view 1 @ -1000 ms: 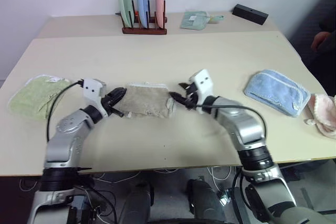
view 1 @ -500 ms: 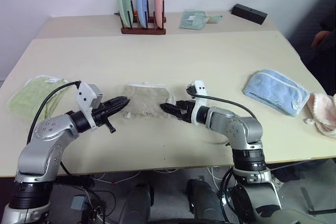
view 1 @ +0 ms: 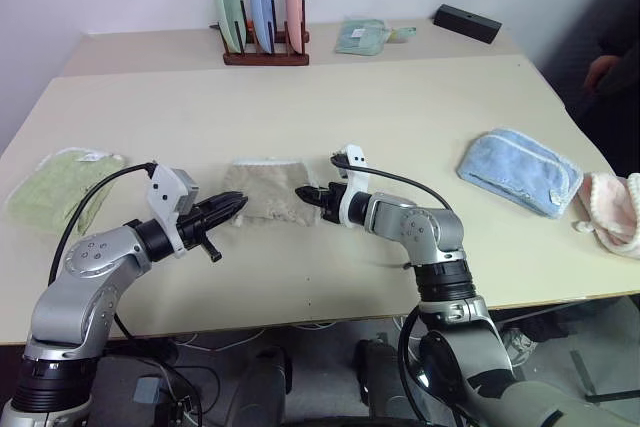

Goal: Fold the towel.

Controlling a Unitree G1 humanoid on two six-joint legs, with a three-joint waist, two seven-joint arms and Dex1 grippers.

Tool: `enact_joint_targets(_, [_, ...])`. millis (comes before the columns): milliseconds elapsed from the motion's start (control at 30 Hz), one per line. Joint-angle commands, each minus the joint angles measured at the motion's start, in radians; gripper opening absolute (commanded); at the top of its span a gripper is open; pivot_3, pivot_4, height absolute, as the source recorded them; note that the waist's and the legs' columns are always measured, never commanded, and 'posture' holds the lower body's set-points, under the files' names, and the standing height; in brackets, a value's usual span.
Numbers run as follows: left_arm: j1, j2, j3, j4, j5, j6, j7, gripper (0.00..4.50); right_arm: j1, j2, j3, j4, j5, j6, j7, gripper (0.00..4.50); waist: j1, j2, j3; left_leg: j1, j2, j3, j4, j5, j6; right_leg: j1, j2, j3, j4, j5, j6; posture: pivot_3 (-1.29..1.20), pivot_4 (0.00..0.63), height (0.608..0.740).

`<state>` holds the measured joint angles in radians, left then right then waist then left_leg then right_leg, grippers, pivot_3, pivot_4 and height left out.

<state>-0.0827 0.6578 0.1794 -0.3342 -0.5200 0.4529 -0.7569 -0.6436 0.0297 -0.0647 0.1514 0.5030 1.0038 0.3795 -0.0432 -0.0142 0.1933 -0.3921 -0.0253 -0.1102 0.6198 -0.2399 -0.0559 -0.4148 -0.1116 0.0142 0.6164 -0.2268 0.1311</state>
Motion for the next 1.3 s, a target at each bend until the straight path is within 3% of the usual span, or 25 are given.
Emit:
enact_joint_targets(33, [-0.002, -0.002, 0.016, -0.033, 0.001, -0.012, 0.010, 0.38, -0.012, -0.002, -0.057, -0.126, 0.064, -0.028, -0.001, 0.06, 0.000, 0.000, 0.000, 0.000, 0.000, 0.000, 0.000, 0.000, 0.000, 0.000, 0.000, 0.000, 0.000, 0.000, 0.000, 0.00, 0.150, 0.740])
enact_joint_targets(200, [-0.040, -0.028, -0.011, -0.018, 0.007, -0.018, 0.021, 0.38, -0.034, -0.095, -0.242, -0.265, 0.121, -0.021, -0.113, 0.06, 0.008, 0.000, 0.000, 0.000, 0.000, 0.000, 0.000, 0.000, 0.000, 0.000, 0.000, 0.000, 0.000, 0.000, 0.000, 0.00, 0.150, 0.740])
enact_joint_targets(333, [-0.108, -0.083, -0.082, 0.022, 0.023, -0.029, 0.011, 0.38, -0.058, -0.274, -0.526, -0.325, 0.200, 0.020, -0.258, 0.06, 0.032, 0.001, 0.000, -0.001, -0.001, 0.000, 0.001, 0.000, 0.000, 0.001, -0.001, 0.000, -0.001, 0.000, 0.000, 0.00, 0.150, 0.740])
enact_joint_targets(567, [-0.236, -0.160, -0.193, 0.139, 0.058, -0.062, -0.051, 0.38, 0.035, -0.495, -0.885, -0.210, 0.291, 0.130, -0.414, 0.06, 0.024, 0.001, 0.000, -0.001, -0.001, 0.002, 0.000, 0.000, 0.001, 0.002, -0.001, 0.000, -0.003, 0.000, 0.000, 0.00, 0.150, 0.740])
enact_joint_targets(700, [-0.266, -0.178, -0.212, 0.174, 0.071, -0.078, -0.073, 0.38, 0.080, -0.529, -0.913, -0.157, 0.292, 0.164, -0.449, 0.06, 0.005, 0.004, 0.000, 0.001, 0.000, 0.005, 0.000, 0.000, 0.001, 0.002, -0.001, 0.003, -0.002, 0.000, 0.000, 0.00, 0.150, 0.740])
enact_joint_targets(900, [-0.271, -0.200, -0.235, 0.188, 0.094, -0.091, -0.084, 0.38, 0.219, -0.488, -0.894, -0.208, 0.262, 0.124, -0.466, 0.06, 0.004, 0.006, 0.001, 0.000, 0.000, 0.005, 0.001, 0.000, 0.002, 0.002, -0.001, 0.003, -0.002, 0.000, 0.000, 0.00, 0.150, 0.740])
enact_joint_targets(1000, [-0.256, -0.204, -0.235, 0.176, 0.095, -0.089, -0.080, 0.38, 0.251, -0.487, -0.865, -0.242, 0.270, 0.084, -0.443, 1.04, 0.003, 0.006, 0.001, 0.000, 0.000, 0.005, 0.001, 0.000, 0.002, 0.002, -0.001, 0.003, -0.002, 0.000, 0.001, 0.00, 0.150, 0.740])
enact_joint_targets(1200, [-0.248, -0.219, -0.241, 0.169, 0.098, -0.083, -0.070, 0.38, 0.311, -0.529, -0.806, -0.309, 0.211, -0.027, -0.426, 4.21, 0.005, 0.006, 0.001, 0.000, 0.000, 0.005, 0.002, 0.000, 0.002, 0.002, -0.001, 0.003, -0.002, 0.000, 0.001, 0.00, 0.150, 0.740])
enact_joint_targets(1233, [-0.249, -0.220, -0.241, 0.172, 0.098, -0.083, -0.070, 0.38, 0.326, -0.543, -0.796, -0.326, 0.195, -0.048, -0.421, 4.46, 0.008, 0.006, 0.001, 0.000, 0.000, 0.005, 0.002, 0.000, 0.002, 0.002, -0.001, 0.003, -0.002, 0.000, 0.001, 0.00, 0.150, 0.740])
enact_joint_targets(1300, [-0.252, -0.221, -0.237, 0.186, 0.104, -0.096, -0.071, 0.38, 0.359, -0.576, -0.782, -0.366, 0.158, -0.094, -0.413, 4.46, 0.012, 0.006, 0.001, 0.000, 0.000, 0.005, 0.002, 0.000, 0.001, 0.002, -0.001, 0.003, -0.002, 0.000, 0.001, 0.00, 0.150, 0.740])
